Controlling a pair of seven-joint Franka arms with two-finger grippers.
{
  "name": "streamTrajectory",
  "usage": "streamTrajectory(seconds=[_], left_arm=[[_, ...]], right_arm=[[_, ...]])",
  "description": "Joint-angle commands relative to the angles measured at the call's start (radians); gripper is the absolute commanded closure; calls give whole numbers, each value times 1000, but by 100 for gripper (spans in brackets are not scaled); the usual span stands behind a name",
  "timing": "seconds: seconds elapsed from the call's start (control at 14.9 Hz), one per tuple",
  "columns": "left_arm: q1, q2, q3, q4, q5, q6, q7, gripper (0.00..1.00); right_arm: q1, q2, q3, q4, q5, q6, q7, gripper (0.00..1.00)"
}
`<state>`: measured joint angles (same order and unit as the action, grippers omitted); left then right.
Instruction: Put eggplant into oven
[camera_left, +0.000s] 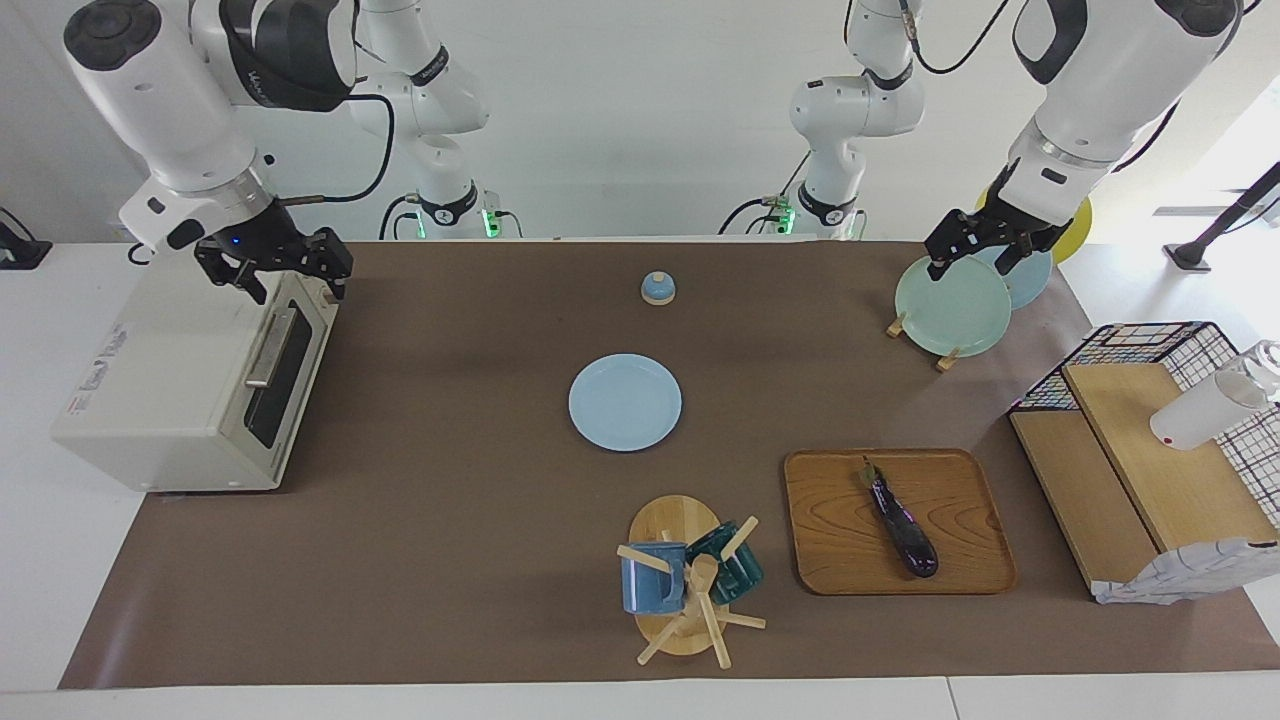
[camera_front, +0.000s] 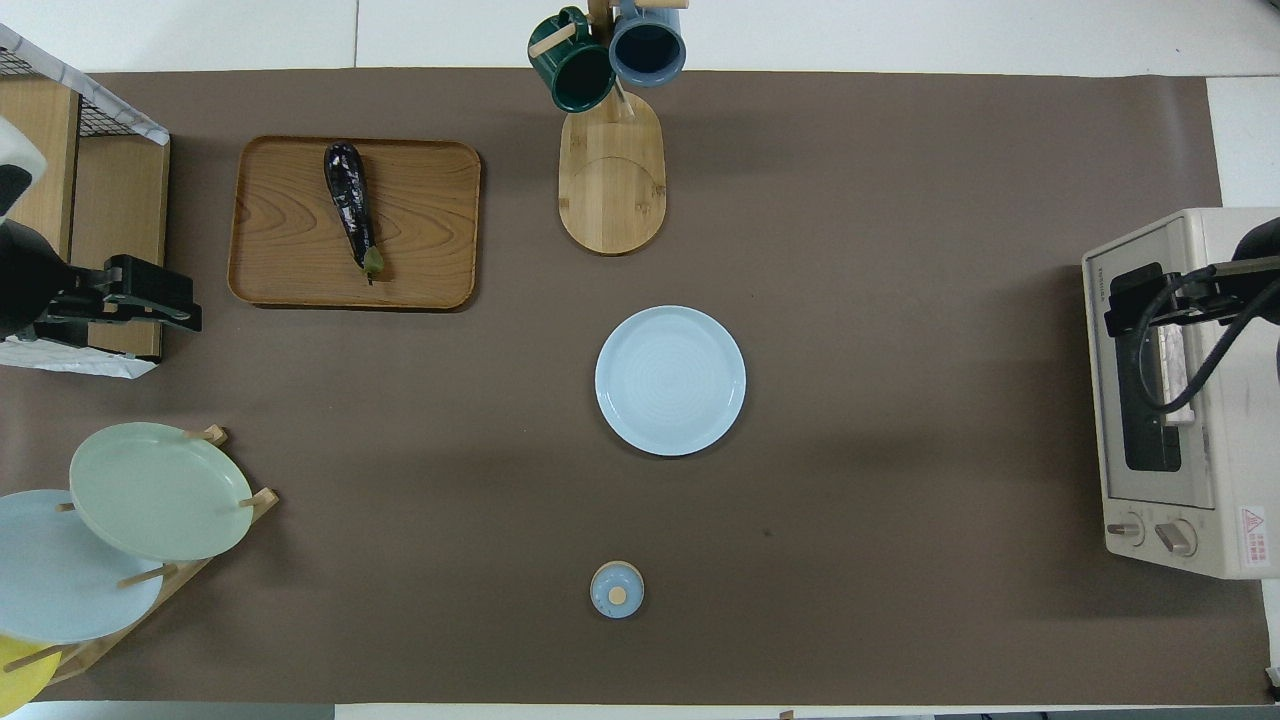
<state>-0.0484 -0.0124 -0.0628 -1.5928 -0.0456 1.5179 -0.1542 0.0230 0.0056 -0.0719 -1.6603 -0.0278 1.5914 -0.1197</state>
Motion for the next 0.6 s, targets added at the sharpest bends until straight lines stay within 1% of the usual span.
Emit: streamTrajectory(seconds=[0.0,0.13,0.27,0.4,0.47,0.54], left_arm=[[-4,-18,12,-18,-8,18,-4,0],[-2,-18,12,-18,-8,18,-4,0],[-4,-18,12,-18,-8,18,-5,0],[-4,-18,12,-18,-8,16,-5,0],[-5,-18,12,-18,-8,18,-10,0],[-7,-18,12,-18,-8,18,-11,0]], right_arm=[[-2,-13,0,-9,0,-11,-14,0],[1,-13,1,-7,-14,-8,-11,0],[-8,-15,3,-15,-14,19,-12,0],[-9,-29,3,-45,-12,45,-41,0],[-8,-30,3,-53,-12,64,-76,34],[-8,-33,1,-65,-14,70,-90,65]])
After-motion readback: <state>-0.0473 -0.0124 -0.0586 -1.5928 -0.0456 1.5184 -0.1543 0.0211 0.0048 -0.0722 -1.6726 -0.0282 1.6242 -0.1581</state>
